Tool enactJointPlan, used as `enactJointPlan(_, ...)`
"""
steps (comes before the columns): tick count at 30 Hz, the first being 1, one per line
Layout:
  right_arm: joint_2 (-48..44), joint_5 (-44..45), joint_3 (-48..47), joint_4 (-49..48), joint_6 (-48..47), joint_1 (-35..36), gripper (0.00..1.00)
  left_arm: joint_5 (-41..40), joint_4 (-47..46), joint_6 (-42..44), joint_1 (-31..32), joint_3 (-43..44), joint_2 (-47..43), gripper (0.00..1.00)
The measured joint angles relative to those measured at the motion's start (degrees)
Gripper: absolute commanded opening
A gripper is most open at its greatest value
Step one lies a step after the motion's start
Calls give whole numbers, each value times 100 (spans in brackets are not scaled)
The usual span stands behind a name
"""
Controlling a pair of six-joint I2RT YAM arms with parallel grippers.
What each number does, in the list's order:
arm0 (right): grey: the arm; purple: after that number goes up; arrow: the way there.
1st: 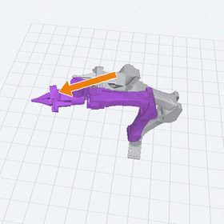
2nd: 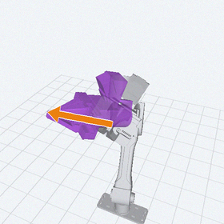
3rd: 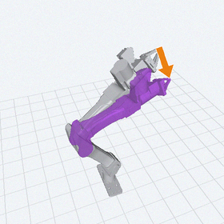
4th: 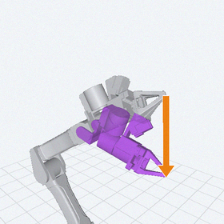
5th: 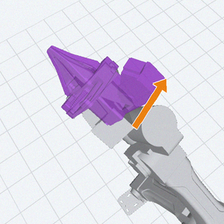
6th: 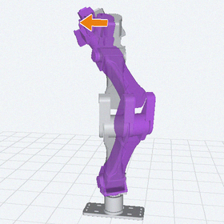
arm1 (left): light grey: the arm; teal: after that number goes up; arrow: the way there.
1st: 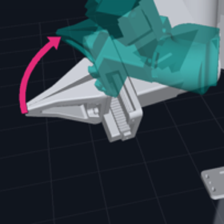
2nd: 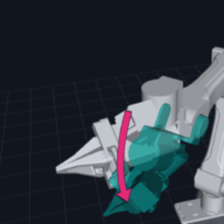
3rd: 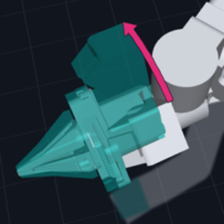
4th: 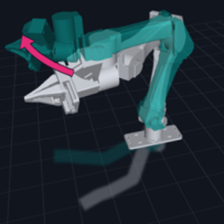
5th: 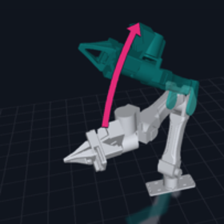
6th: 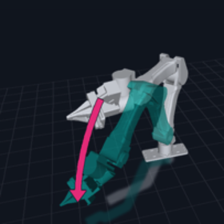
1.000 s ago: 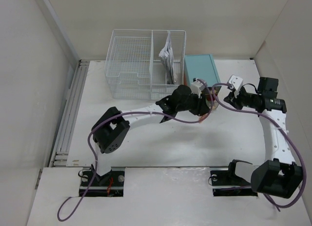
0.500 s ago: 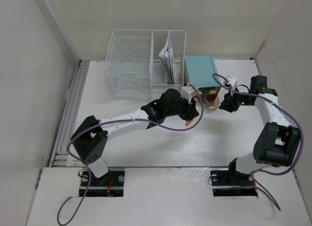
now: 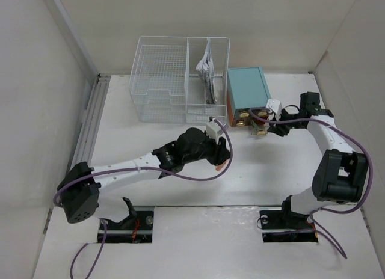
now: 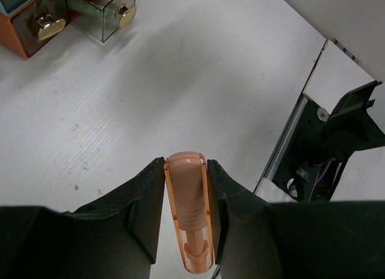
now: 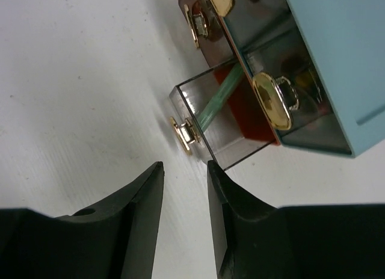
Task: Organize the desk
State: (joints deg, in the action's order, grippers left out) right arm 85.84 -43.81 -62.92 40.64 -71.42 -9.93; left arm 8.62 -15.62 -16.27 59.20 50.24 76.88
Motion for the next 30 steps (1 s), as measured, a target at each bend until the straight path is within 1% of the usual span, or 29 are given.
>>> enactJointPlan(8,11,107,37,-240,-544,361,43,-166,-92,-164,122,-439,-398,0)
enactJointPlan(13,356,203,-227,-157,-942,442,46,-199,-155,-247,133,-763,-638,0)
enactJointPlan(22,1141,328,-909,310,-1495,450,45,-236,-345,-433,146,-1147,-925,0)
enactJointPlan(23,1189,337,-949,343,-1532,457,43,-238,-363,-461,146,-1176,-953,0)
enactJointPlan(30,1327,428,-984,481,-1652,520,43,-249,-518,-562,146,-1316,-999,0)
